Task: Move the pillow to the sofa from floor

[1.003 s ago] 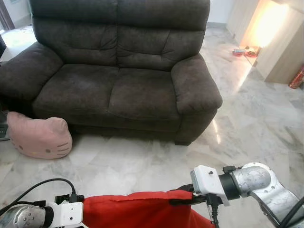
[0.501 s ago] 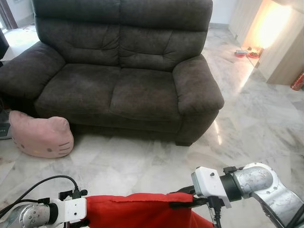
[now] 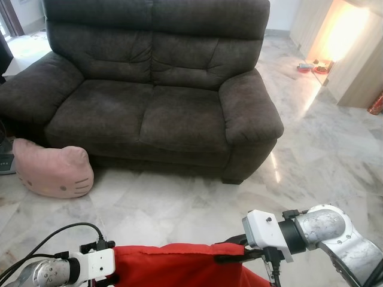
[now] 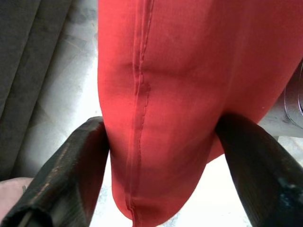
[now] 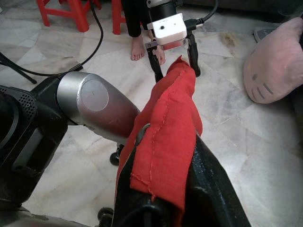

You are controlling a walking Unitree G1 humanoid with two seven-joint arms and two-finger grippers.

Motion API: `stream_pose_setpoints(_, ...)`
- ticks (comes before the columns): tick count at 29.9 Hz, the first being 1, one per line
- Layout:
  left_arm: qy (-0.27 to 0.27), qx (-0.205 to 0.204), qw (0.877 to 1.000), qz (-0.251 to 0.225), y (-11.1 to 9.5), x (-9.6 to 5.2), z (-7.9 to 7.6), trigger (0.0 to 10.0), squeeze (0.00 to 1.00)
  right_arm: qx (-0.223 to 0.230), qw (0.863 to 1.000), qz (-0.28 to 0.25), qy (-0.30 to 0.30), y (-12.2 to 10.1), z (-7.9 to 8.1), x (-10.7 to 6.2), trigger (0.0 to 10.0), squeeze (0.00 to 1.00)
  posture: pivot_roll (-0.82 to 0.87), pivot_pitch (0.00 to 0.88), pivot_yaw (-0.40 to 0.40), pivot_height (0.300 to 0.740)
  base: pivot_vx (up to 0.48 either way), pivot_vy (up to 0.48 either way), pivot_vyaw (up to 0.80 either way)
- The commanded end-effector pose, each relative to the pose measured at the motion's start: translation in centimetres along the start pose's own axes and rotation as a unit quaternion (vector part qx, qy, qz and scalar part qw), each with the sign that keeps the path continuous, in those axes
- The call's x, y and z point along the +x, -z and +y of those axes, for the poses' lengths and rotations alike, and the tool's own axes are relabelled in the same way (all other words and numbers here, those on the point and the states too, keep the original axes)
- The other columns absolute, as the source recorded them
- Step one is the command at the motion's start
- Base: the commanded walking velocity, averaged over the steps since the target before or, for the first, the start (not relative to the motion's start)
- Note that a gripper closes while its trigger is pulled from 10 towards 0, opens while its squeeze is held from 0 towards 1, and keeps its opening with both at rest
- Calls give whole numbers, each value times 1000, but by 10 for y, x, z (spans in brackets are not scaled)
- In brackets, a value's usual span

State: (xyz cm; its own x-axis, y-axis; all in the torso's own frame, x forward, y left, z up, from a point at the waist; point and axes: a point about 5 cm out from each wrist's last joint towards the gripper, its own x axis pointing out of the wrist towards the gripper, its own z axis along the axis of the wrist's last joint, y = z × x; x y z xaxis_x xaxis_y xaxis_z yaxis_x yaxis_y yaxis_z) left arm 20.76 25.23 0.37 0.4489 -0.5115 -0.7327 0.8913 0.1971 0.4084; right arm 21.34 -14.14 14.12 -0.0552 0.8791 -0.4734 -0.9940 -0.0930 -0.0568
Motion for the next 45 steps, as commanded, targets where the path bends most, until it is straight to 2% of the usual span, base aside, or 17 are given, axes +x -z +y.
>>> stream_pose_setpoints(1,4,-3,1000,-8,-2,3,-1,0,0,-48,998,-33,-2,-22,1,-4,10000,0,141,0,-90,740,0,0,0)
stream_pose_setpoints(17,12,-19,1000,-21,-5,9,-7,0,0,-45,998,-35,1,-22,0,-3,10000,0,140,0,-92,740,0,0,0)
stream_pose_setpoints(40,-19,-53,998,-37,-6,6,-6,0,0,-38,999,-36,5,-19,2,1,10000,0,142,0,-82,740,0,0,0)
stream_pose_setpoints(42,-35,-72,996,-49,-8,6,-4,0,0,-35,999,-37,6,-19,2,1,10000,0,142,1,-81,740,0,0,0)
stream_pose_setpoints(45,-40,-77,995,-53,-9,5,-3,0,0,-35,999,-38,7,-19,2,1,10000,0,143,2,-81,740,0,0,0)
